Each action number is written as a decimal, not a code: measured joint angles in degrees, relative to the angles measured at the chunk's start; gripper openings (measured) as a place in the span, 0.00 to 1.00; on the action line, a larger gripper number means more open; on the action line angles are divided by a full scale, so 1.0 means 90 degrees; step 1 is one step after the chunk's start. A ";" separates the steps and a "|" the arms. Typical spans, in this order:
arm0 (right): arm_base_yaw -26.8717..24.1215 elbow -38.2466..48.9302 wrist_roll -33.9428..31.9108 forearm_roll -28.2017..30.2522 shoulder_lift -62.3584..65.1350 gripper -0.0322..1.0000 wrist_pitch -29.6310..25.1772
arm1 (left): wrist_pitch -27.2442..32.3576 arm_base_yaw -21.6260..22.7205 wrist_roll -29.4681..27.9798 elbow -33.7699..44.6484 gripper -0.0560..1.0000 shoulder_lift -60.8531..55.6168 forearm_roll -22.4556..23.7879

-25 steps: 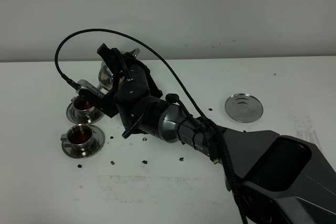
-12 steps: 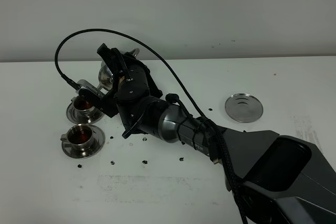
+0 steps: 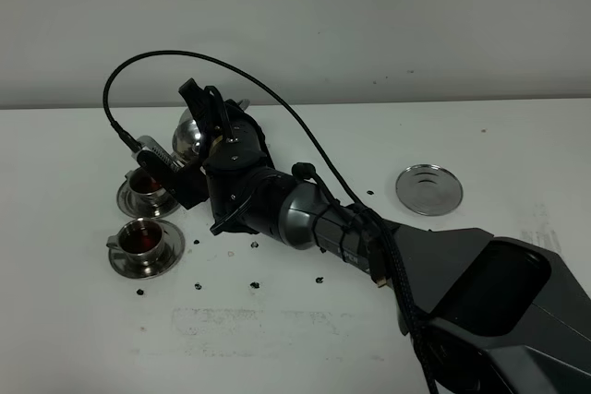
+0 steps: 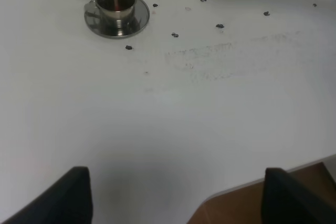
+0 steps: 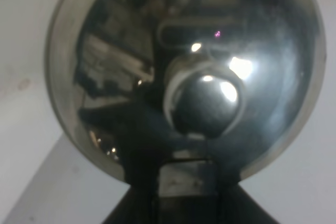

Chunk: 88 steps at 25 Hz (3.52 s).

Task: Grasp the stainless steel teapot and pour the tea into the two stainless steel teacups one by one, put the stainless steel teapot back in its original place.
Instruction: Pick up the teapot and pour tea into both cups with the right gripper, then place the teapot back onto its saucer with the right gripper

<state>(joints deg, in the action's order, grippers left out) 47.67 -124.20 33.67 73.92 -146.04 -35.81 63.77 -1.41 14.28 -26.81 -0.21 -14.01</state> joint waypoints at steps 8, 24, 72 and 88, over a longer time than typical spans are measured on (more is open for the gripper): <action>0.0000 0.0000 0.0000 -0.1754 0.0871 0.24 -0.0325 | 0.0000 0.0000 0.0000 0.0000 0.66 0.0000 0.0000; -0.1062 0.0000 -0.0412 -0.7950 0.1477 0.24 -0.1850 | 0.0000 0.0000 0.0000 0.0000 0.66 0.0000 0.0000; -0.3021 0.3766 -0.2374 -0.8367 0.3690 0.24 -0.0810 | 0.0000 0.0000 -0.0006 0.0000 0.66 0.0000 0.0000; -0.3727 0.4989 -0.2754 -0.8402 0.3709 0.24 0.0165 | 0.0000 0.0000 -0.0006 0.0000 0.66 0.0000 0.0000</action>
<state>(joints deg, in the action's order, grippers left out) 14.13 -79.29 8.88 -1.70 -112.66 -34.33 63.77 -1.41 14.22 -26.81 -0.21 -14.01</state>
